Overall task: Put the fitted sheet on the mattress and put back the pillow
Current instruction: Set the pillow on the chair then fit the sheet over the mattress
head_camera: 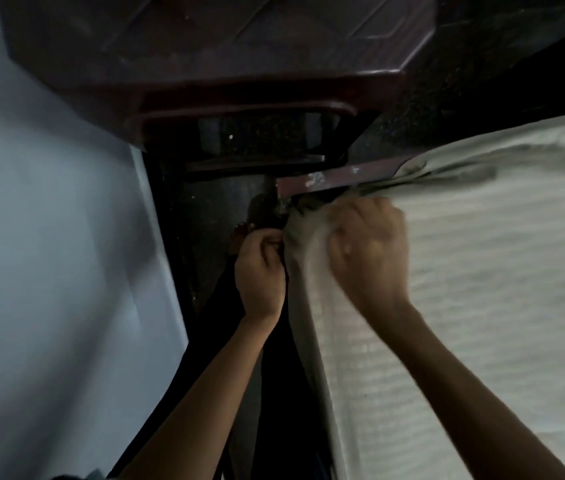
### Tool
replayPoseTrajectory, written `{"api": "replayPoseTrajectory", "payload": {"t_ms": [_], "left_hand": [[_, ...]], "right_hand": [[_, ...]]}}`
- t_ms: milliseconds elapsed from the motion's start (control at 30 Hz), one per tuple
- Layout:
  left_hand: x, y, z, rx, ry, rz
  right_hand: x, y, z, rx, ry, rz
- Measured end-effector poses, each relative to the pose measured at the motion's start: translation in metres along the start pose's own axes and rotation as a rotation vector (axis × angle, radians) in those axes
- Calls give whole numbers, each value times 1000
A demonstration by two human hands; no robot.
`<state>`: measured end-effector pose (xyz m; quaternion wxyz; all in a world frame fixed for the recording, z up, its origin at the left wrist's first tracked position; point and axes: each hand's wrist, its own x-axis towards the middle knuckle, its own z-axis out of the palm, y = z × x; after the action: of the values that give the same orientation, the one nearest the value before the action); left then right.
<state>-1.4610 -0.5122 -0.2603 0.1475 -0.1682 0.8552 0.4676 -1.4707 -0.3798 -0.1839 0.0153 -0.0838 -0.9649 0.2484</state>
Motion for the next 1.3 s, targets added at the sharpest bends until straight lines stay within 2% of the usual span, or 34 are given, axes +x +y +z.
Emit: {"api": "replayPoseTrajectory", "payload": {"t_ms": [100,167,267,300,367,433,500,567,600,667,733,800,933,1000,1033,1067,1300], "left_hand": [[0,46,1,28,-38,281],[4,81,11,45,-280,472],[4,110,23,198,-570,589],[6,111,25,254,-605,578],[15,134,36,336,-754,559],[25,141,41,400,-875,368],[45,128,45,420,-960,188],[44,136,58,444,-1027,114],[51,131,56,438,-1029,57],[48,138,68,470,-1034,12],[54,134,73,458,-946,-134],[62,127,76,519,-867,-191],[58,144,93,692,-863,-204],[57,153,101,719,-874,-248],[56,154,108,725,-884,-260],[53,159,111,731,-903,-270],[48,157,108,718,-906,-237]], "right_hand": [[4,50,-24,-172,90,136],[6,79,-44,-318,101,187],[14,89,-45,-392,-93,208],[19,86,-39,-384,-169,215],[27,77,-51,-389,-313,357],[35,71,-47,-412,-483,432],[49,64,-40,-464,-608,396],[58,73,-45,-486,-688,364],[67,68,-39,-481,-758,335],[69,78,-45,-477,-778,325],[66,83,-46,-478,-750,282],[55,86,-45,-417,-673,232],[33,106,-60,-66,-349,215],[24,116,-69,-50,-48,214],[19,126,-72,-83,59,209],[16,136,-76,-129,89,210],[18,149,-71,-394,-273,233]]}}
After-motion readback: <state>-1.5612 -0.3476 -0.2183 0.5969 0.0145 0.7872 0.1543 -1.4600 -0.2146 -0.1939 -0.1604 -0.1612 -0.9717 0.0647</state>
